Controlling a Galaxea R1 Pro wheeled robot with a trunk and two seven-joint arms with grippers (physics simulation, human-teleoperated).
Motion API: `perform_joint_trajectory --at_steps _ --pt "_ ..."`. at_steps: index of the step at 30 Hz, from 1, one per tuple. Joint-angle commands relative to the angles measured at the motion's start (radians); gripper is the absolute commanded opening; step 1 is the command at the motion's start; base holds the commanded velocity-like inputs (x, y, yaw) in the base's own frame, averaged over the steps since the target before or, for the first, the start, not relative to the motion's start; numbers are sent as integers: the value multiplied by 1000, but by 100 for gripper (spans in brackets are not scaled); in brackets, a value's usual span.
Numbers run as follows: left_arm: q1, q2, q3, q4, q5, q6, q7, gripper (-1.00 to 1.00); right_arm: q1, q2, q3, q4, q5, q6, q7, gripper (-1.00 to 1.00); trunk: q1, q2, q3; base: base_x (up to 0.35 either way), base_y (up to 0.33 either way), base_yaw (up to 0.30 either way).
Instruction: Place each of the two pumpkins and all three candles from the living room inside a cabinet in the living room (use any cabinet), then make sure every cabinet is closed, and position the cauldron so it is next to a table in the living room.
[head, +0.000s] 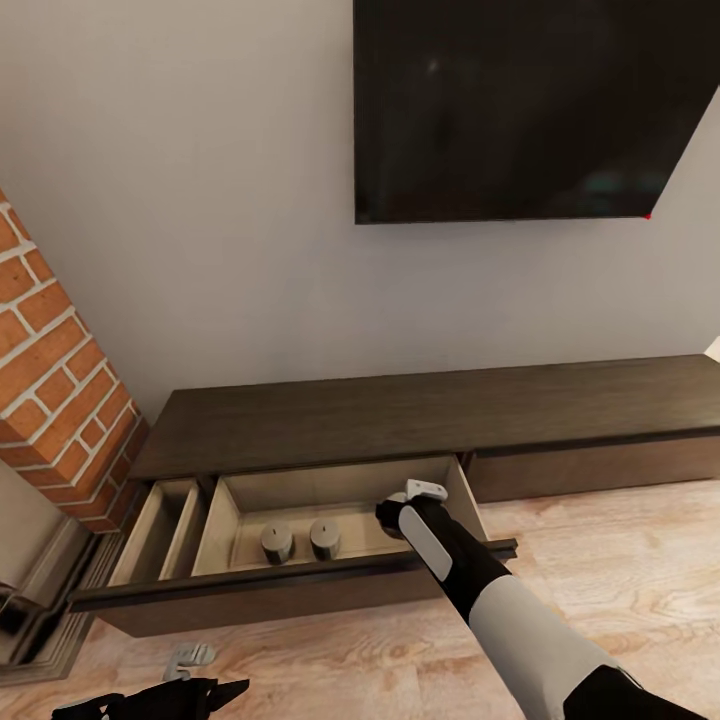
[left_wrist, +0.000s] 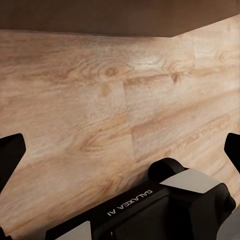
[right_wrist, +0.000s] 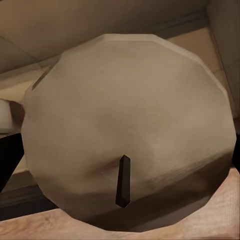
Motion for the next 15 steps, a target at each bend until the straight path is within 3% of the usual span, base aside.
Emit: perform_joint_trajectory --at_steps 1,15 --pt "0 1 -3 0 10 9 1 100 -2 0 4 2 -10 2 -9 -100 0 0 -1 0 0 0" --pt "0 1 -3 0 11 9 1 100 -4 0 4 9 -13 8 -10 -100 0 0 -1 58 37 0"
